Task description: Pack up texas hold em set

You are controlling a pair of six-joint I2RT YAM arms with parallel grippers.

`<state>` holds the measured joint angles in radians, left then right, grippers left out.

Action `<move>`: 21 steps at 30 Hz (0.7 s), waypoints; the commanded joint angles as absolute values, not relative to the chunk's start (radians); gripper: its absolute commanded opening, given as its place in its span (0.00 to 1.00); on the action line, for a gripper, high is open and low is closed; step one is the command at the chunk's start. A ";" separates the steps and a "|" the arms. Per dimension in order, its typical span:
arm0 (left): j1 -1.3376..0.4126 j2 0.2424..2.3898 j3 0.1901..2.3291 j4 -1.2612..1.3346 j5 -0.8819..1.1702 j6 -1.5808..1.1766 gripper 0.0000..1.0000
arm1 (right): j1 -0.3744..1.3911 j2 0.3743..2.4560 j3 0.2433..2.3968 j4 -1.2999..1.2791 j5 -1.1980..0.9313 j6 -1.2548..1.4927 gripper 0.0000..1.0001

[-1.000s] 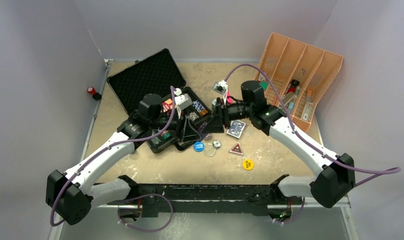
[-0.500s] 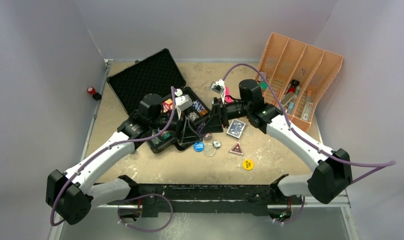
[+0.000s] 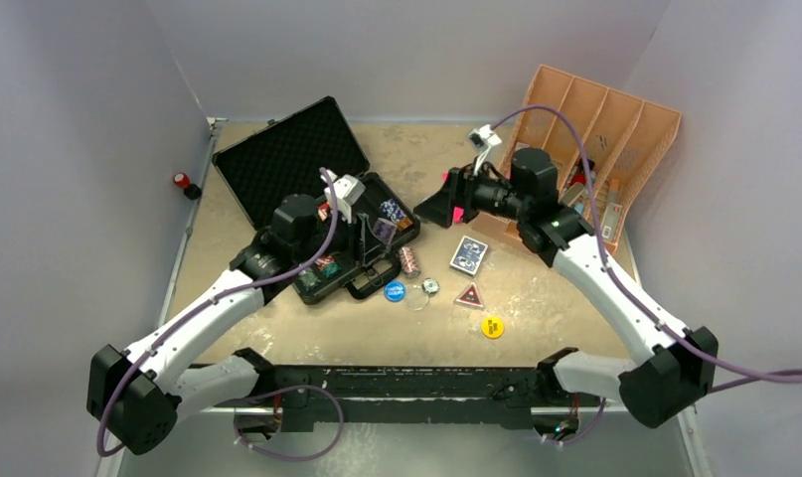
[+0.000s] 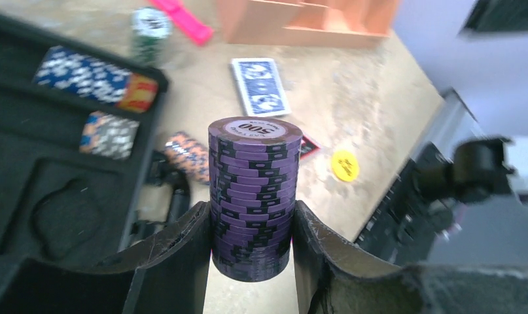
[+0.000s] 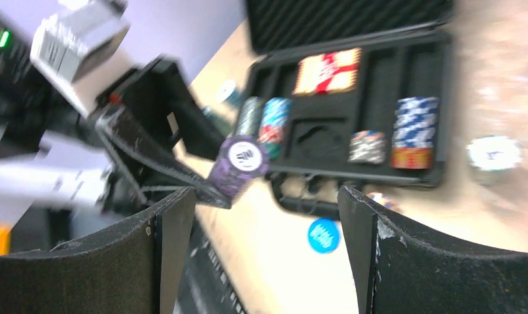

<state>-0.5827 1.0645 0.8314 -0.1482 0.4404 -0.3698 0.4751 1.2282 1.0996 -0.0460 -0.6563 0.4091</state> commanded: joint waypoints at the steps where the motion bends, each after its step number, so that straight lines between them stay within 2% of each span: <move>1: -0.580 1.008 0.820 -0.033 0.096 -0.499 0.00 | 0.472 1.168 1.134 -0.026 -0.205 0.464 0.82; 11: -0.580 1.209 0.963 -0.105 -0.405 -0.861 0.00 | 0.472 1.129 1.046 -0.008 0.067 0.522 0.80; 21: -0.580 1.451 1.108 -0.028 -0.487 -1.057 0.00 | 0.471 1.115 0.976 0.000 0.102 0.578 0.80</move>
